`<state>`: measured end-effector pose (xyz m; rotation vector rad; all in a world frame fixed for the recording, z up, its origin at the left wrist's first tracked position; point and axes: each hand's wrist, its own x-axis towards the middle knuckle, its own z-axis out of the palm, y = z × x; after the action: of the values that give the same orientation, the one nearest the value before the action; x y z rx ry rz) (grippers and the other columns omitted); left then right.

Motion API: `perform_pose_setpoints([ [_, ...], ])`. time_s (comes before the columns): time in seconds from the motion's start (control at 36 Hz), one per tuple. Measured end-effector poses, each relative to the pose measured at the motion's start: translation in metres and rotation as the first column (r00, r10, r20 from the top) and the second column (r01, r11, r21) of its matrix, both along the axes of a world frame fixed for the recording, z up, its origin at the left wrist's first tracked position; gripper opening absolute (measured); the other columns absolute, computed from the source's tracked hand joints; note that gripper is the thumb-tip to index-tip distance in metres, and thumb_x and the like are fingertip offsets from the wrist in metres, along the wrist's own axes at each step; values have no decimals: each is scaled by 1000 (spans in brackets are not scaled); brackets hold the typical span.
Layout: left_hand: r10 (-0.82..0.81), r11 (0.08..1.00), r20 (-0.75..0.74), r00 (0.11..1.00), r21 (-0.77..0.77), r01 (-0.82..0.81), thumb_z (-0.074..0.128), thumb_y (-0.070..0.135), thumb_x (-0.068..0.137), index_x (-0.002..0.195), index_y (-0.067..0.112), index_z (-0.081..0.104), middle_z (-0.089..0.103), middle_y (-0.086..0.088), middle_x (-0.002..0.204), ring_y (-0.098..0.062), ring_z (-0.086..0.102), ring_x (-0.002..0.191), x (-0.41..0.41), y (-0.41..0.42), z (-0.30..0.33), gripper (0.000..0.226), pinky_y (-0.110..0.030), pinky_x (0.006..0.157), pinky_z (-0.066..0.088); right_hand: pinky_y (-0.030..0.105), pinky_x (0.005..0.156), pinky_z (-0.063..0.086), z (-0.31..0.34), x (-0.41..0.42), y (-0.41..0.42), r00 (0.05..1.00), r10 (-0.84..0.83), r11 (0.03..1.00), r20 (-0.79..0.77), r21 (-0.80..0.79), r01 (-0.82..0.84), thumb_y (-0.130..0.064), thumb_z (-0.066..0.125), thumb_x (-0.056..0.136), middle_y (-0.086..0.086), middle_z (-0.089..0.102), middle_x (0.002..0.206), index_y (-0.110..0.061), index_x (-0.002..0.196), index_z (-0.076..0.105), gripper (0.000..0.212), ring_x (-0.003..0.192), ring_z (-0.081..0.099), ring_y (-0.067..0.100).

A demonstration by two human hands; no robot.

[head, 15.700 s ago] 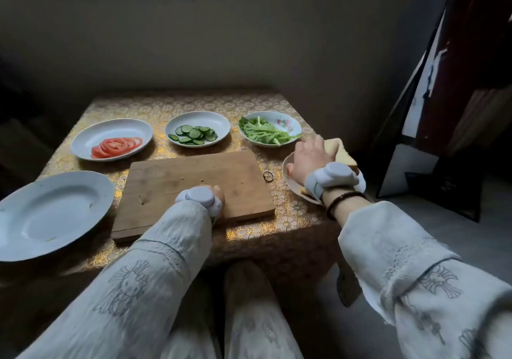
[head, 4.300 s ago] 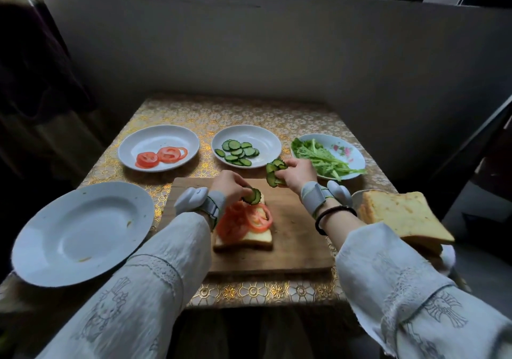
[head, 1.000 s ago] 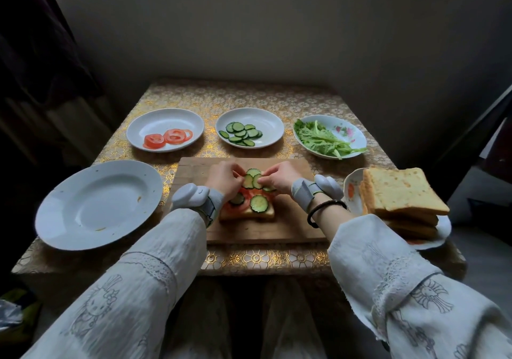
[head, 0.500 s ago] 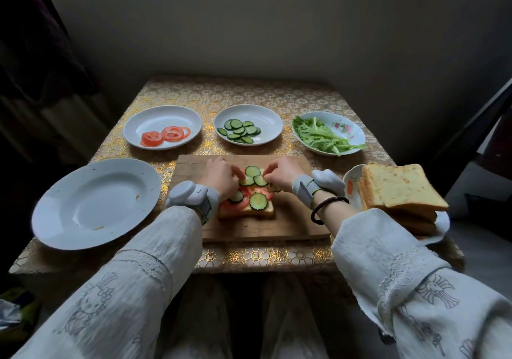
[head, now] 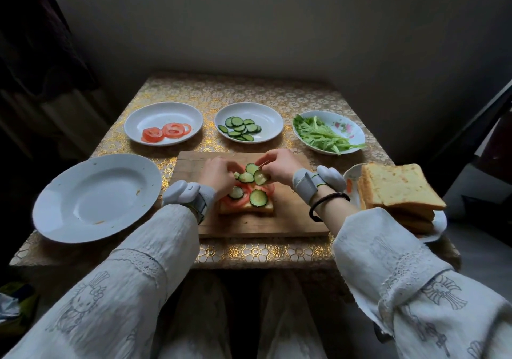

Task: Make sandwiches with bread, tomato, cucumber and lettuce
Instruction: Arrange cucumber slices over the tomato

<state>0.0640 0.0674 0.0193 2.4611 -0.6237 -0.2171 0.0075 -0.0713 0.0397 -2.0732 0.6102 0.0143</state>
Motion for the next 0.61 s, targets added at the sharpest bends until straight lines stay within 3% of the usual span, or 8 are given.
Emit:
perform_pose_setpoints([
  [0.11, 27, 997, 0, 1000, -68, -26, 42, -4, 77, 94, 19, 77, 71, -9, 110, -30, 60, 109, 4, 0, -6, 45, -41, 98, 47, 37, 77, 57, -4, 0, 7, 999, 46, 996, 12, -77, -45, 8, 51, 84, 12, 66, 93, -2, 101, 71, 28, 82, 61, 22],
  [0.19, 37, 997, 6, 999, -72, -36, 41, -3, 80, 94, 19, 76, 69, -11, 111, -31, 58, 109, 3, 3, -8, 43, -43, 98, 47, 22, 54, 50, -8, 0, 10, 997, 75, 989, -10, -126, -75, 4, 53, 85, 5, 64, 90, -6, 99, 73, 26, 71, 59, 16],
  [0.25, 35, 996, 7, 999, -82, -34, 41, -3, 80, 92, 18, 76, 70, -11, 111, -31, 59, 109, 3, 4, -8, 43, -42, 97, 47, 16, 50, 42, -9, 0, 11, 996, 92, 985, -17, -146, -94, 2, 54, 86, 3, 65, 93, -7, 100, 73, 25, 68, 57, 12],
  [0.31, 33, 996, 13, 999, -81, -32, 41, -3, 81, 93, 18, 76, 71, -9, 111, -30, 59, 110, 2, 6, -7, 43, -41, 97, 48, 16, 55, 45, -10, 0, 10, 995, 97, 980, 0, -175, -96, 1, 56, 86, 7, 70, 103, -7, 102, 72, 24, 80, 58, 13],
  [0.42, 31, 998, 26, 999, -59, -29, 42, -4, 83, 97, 16, 75, 70, -6, 112, -26, 60, 110, -1, 6, -3, 42, -37, 96, 49, 29, 83, 52, -10, -2, 9, 994, 109, 956, 12, -275, -102, 0, 58, 85, 10, 71, 109, -7, 102, 71, 22, 93, 64, 19],
  [0.61, -29, 999, 100, 995, 46, 25, 45, -3, 85, 109, 16, 72, 59, -9, 124, -28, 52, 118, -2, 7, -5, 40, -39, 102, 41, 36, 93, 51, -11, -6, 7, 993, 115, 900, -9, -422, -108, -10, 63, 84, 6, 69, 111, -14, 96, 73, 16, 106, 63, 23],
])
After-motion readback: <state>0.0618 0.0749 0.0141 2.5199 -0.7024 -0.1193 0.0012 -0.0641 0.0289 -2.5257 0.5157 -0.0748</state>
